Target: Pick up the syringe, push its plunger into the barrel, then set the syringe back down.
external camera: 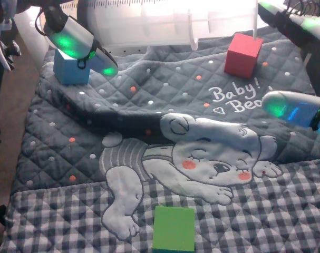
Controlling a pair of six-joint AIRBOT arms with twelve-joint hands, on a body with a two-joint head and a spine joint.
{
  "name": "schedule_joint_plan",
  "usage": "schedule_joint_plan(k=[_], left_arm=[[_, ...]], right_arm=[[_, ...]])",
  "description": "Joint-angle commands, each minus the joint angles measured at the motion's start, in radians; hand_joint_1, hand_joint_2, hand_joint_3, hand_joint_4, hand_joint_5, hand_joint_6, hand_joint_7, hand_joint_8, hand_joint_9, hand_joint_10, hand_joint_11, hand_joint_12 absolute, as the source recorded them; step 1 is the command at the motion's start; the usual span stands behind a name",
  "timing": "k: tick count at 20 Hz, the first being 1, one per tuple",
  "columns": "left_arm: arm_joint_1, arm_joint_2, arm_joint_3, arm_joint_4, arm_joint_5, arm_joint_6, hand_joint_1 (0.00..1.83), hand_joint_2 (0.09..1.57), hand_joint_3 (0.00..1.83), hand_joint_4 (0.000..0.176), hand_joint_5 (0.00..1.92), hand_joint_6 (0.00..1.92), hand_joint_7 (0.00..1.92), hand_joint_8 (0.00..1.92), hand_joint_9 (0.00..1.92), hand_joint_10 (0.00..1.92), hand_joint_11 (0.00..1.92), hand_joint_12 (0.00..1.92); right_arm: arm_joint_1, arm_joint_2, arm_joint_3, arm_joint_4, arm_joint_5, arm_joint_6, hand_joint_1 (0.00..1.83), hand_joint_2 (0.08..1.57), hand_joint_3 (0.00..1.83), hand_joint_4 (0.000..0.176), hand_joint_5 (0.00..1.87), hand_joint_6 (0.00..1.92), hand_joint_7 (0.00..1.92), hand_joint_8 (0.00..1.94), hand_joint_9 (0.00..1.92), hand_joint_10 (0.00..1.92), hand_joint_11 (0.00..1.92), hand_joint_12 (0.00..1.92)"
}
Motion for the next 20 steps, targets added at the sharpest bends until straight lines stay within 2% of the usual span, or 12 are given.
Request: schedule_joint_plan(k=[1, 3, 8, 10, 11, 13, 17, 18, 20], left_arm=[[-0.020, -0.020, -0.007, -0.034, -0.113, -0.011, 1.55, 1.13, 0.00, 0.000, 1.24, 1.92, 1.40, 1.92, 1.50, 1.92, 1.57, 1.92], [-0.020, -0.024, -0.006, -0.031, -0.113, -0.011, 1.54, 1.14, 0.00, 0.000, 1.22, 1.92, 1.38, 1.92, 1.48, 1.92, 1.55, 1.92], [-0.019, -0.036, 0.001, -0.027, -0.109, -0.011, 1.56, 1.14, 0.00, 0.000, 1.23, 1.92, 1.38, 1.92, 1.47, 1.92, 1.55, 1.92], [-0.019, -0.043, 0.005, -0.027, -0.108, -0.011, 1.54, 1.15, 0.00, 0.000, 1.22, 1.92, 1.38, 1.92, 1.47, 1.92, 1.53, 1.92], [-0.019, -0.046, 0.008, -0.026, -0.107, -0.011, 1.53, 1.15, 0.00, 0.000, 1.24, 1.92, 1.39, 1.92, 1.48, 1.92, 1.54, 1.92], [-0.019, -0.052, 0.013, -0.026, -0.107, -0.011, 1.54, 1.14, 0.00, 0.000, 1.28, 1.92, 1.43, 1.92, 1.51, 1.92, 1.57, 1.92], [-0.022, -0.062, 0.017, -0.026, -0.108, -0.012, 1.53, 1.14, 0.00, 0.000, 1.30, 1.92, 1.44, 1.92, 1.53, 1.92, 1.58, 1.92], [-0.023, -0.065, 0.019, -0.026, -0.108, -0.012, 1.55, 1.15, 0.00, 0.000, 1.30, 1.92, 1.44, 1.92, 1.53, 1.92, 1.58, 1.92], [-0.024, -0.068, 0.020, -0.025, -0.108, -0.012, 1.57, 1.14, 0.00, 0.000, 1.30, 1.92, 1.45, 1.92, 1.53, 1.92, 1.57, 1.92]], right_arm=[[0.020, -0.005, 0.001, -0.039, 0.111, 0.005, 0.12, 1.05, 0.00, 0.000, 0.11, 0.01, 0.16, 0.00, 0.15, 0.01, 0.17, 0.07], [0.025, -0.008, 0.002, -0.044, 0.105, 0.005, 0.02, 1.03, 0.00, 0.000, 0.11, 0.00, 0.17, 0.00, 0.16, 0.00, 0.18, 0.07], [0.038, -0.022, 0.009, -0.058, 0.089, 0.009, 0.05, 0.99, 0.00, 0.000, 0.13, 0.00, 0.18, 0.00, 0.17, 0.00, 0.20, 0.07], [0.045, -0.026, 0.011, -0.066, 0.084, 0.013, 0.00, 0.99, 0.00, 0.001, 0.14, 0.01, 0.20, 0.01, 0.18, 0.01, 0.20, 0.07], [0.049, -0.028, 0.012, -0.070, 0.082, 0.013, 0.06, 0.99, 0.00, 0.009, 0.14, 0.00, 0.20, 0.01, 0.18, 0.00, 0.19, 0.06], [0.056, -0.032, 0.014, -0.076, 0.076, 0.013, 0.14, 1.00, 0.00, 0.010, 0.13, 0.00, 0.19, 0.00, 0.16, 0.00, 0.15, 0.04], [0.066, -0.040, 0.018, -0.078, 0.066, 0.014, 0.18, 0.99, 0.00, 0.000, 0.13, 0.01, 0.17, 0.01, 0.13, 0.00, 0.15, 0.03], [0.068, -0.044, 0.020, -0.079, 0.062, 0.014, 0.12, 0.99, 0.00, 0.000, 0.10, 0.00, 0.16, 0.00, 0.13, 0.00, 0.15, 0.03], [0.071, -0.048, 0.022, -0.080, 0.059, 0.014, 0.12, 0.99, 0.00, 0.000, 0.08, 0.00, 0.14, 0.00, 0.11, 0.00, 0.14, 0.03]])
